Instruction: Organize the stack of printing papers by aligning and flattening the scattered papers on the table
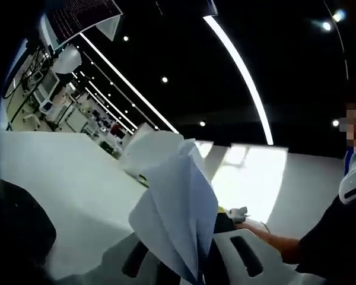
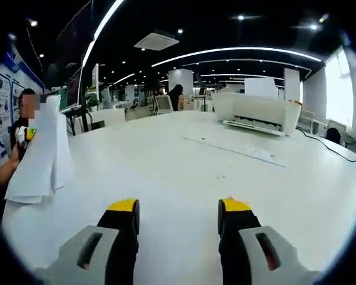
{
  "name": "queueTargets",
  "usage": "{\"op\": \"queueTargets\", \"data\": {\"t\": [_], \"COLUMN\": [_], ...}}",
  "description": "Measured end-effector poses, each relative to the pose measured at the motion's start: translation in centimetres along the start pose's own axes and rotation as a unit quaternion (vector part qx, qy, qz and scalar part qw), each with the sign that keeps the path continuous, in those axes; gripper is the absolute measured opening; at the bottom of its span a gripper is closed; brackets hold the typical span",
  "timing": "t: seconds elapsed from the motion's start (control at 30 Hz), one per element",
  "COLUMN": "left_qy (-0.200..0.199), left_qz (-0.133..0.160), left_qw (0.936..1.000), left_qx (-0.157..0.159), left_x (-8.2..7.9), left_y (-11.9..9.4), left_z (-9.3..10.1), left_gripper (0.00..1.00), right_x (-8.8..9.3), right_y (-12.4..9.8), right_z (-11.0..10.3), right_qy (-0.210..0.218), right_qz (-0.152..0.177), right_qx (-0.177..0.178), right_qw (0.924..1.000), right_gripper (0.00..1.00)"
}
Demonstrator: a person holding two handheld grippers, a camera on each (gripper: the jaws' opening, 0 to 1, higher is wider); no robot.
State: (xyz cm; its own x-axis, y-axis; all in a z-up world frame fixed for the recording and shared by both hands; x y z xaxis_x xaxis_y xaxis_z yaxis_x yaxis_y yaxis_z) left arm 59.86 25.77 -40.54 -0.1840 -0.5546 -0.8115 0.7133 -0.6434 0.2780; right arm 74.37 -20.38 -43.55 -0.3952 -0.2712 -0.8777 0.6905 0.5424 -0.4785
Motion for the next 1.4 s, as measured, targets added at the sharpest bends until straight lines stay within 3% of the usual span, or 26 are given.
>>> {"op": "queueTargets", "data": {"t": [0.1, 0.83, 1.4], "left_qy": [0.000, 0.001, 0.002], "left_qz": [0.000, -0.005, -0.008], "left_qw": [1.0000, 1.0000, 1.0000], "left_qx": [0.000, 0.000, -0.001], "left_x": [0.0, 0.1, 0.2], "left_y": [0.0, 0.0, 0.1], "left_z": [0.0, 0.1, 0.1], "left_gripper": [0.06, 0.06, 0.06], "right_x": [0.5, 0.9, 1.5], "right_y": [0.5, 1.2, 0.8], "right_z": [1.7, 2.2, 0.1], "right_qy": [0.002, -0.007, -0.024], "right_qz": [-0.007, 0.000, 0.004], "right_qx": [0.003, 0.010, -0.035], "right_qw": [1.0000, 0.9999, 0.9991], "right_gripper": [0.50, 0.46, 0.13]}}
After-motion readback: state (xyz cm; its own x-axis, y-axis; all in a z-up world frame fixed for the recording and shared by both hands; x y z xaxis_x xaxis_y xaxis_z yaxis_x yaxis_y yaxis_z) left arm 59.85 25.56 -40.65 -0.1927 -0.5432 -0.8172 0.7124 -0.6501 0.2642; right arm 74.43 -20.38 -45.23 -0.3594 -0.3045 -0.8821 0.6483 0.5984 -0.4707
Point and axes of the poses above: the point that each gripper's makers call its tool centre point, and the gripper's own axes: y roughly forward along the fingers, z roughly to its right, x roughly out of its underside, the point moved 8 cm from there along -y, roughly backward along the fingers, and after that the axes turned 6 degrees about -z, right-handed, at the moved point
